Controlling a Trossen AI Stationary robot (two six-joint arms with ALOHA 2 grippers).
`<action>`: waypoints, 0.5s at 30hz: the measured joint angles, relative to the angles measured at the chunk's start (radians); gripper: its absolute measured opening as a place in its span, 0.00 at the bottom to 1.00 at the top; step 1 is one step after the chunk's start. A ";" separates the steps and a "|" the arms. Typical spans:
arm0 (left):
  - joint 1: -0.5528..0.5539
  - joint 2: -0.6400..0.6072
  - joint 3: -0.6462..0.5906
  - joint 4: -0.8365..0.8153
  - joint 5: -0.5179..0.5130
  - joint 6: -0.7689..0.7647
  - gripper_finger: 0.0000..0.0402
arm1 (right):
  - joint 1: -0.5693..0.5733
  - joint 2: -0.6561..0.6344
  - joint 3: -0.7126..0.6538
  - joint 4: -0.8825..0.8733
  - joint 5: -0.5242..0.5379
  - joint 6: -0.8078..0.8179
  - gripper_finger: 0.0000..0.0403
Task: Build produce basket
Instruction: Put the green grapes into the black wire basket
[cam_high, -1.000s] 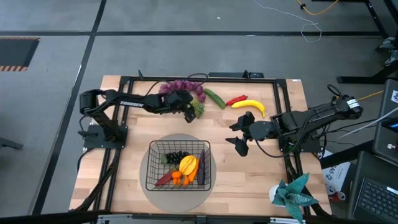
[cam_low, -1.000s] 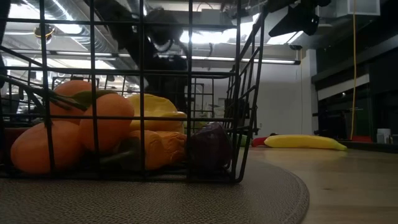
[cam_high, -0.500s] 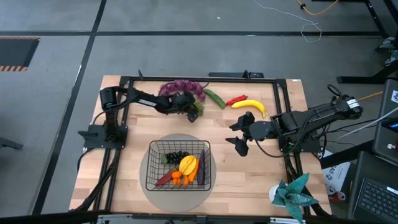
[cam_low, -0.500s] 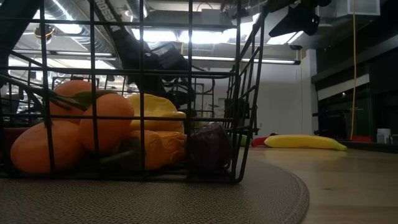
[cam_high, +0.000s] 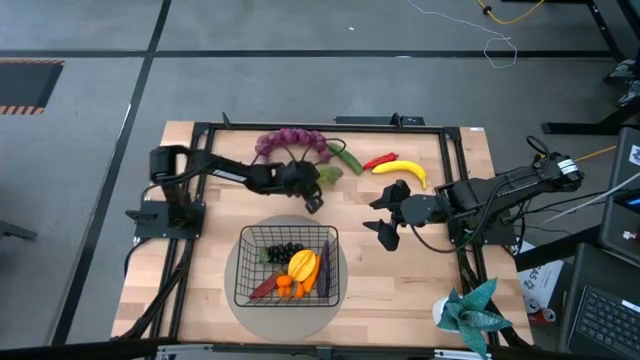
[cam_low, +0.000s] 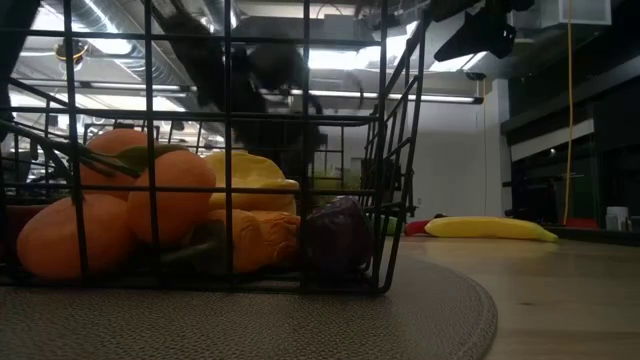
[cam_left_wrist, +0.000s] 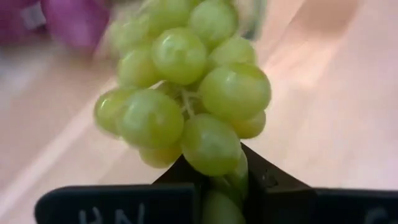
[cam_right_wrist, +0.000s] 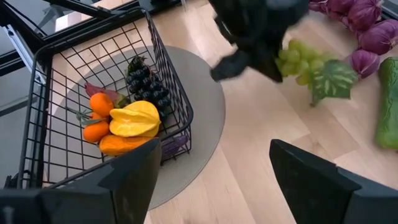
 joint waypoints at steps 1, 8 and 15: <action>-0.017 -0.030 0.000 -0.005 -0.016 0.009 0.08 | 0.000 0.000 0.000 -0.003 0.000 0.000 0.75; -0.183 -0.251 0.002 -0.004 -0.131 0.082 0.08 | 0.000 0.000 0.000 -0.020 0.000 0.000 0.75; -0.391 -0.431 0.002 -0.015 -0.207 0.146 0.07 | 0.000 0.000 0.000 -0.022 0.000 0.000 0.75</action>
